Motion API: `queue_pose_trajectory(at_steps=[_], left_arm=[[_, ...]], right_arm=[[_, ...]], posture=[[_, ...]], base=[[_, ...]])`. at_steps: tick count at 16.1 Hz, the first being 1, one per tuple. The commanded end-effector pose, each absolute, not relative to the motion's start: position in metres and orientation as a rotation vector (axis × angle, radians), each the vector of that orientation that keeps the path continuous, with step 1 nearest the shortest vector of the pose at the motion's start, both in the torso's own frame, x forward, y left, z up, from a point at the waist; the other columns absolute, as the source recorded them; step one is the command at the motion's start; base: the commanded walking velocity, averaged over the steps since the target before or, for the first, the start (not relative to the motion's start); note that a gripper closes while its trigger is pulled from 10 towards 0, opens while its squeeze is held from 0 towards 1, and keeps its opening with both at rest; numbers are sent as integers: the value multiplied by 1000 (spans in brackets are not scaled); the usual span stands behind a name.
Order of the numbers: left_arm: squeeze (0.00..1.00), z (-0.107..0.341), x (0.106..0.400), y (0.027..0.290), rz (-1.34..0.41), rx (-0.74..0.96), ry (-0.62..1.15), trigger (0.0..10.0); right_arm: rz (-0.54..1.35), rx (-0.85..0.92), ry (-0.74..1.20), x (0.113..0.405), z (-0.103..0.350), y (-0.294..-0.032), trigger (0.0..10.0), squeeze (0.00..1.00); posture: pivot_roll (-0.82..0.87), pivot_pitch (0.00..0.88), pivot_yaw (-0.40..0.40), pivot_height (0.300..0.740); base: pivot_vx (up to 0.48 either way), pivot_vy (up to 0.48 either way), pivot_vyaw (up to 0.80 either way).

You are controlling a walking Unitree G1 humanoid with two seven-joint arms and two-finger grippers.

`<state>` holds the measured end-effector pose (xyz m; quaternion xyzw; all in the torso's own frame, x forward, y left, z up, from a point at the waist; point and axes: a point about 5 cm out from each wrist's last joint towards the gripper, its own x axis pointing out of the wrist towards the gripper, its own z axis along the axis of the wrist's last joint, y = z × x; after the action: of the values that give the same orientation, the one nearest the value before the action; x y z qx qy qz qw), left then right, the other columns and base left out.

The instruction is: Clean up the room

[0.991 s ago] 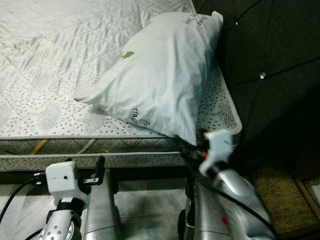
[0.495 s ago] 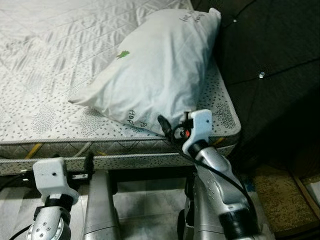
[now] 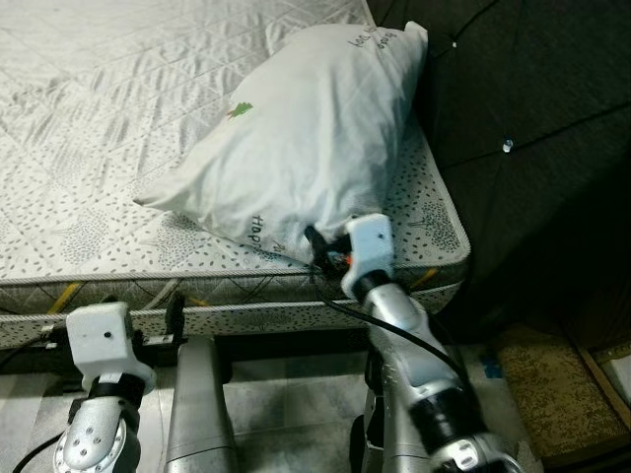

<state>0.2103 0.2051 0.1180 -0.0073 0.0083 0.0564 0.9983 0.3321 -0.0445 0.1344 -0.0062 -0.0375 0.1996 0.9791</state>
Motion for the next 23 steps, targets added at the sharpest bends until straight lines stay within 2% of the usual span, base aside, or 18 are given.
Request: queue_pose_trajectory(at_steps=[1,11,14,17,20,23], left_arm=[[0,116,208,201,69,-13,32,10000],[0,115,210,191,2,16,22,10000],[0,115,211,189,6,35,13,10000],[0,116,216,186,-4,37,0,10000],[0,117,219,187,-3,43,-14,10000],[0,117,221,189,8,45,-22,10000]], right_arm=[[412,-18,-74,333,133,-37,0,0],[390,-2,-86,347,133,-41,0,0],[437,-15,-75,347,131,-36,0,0],[599,-58,-36,348,127,-26,0,0],[623,-102,-61,367,148,-39,0,0],[566,-98,-56,384,165,-56,0,0]], posture=[[97,168,-33,508],[89,169,-24,508],[91,165,-28,508],[88,157,-34,508],[86,142,-49,508],[94,141,-49,508]], base=[[0,0,0],[0,0,0],[0,0,0],[0,0,0],[0,0,0],[0,0,0]])
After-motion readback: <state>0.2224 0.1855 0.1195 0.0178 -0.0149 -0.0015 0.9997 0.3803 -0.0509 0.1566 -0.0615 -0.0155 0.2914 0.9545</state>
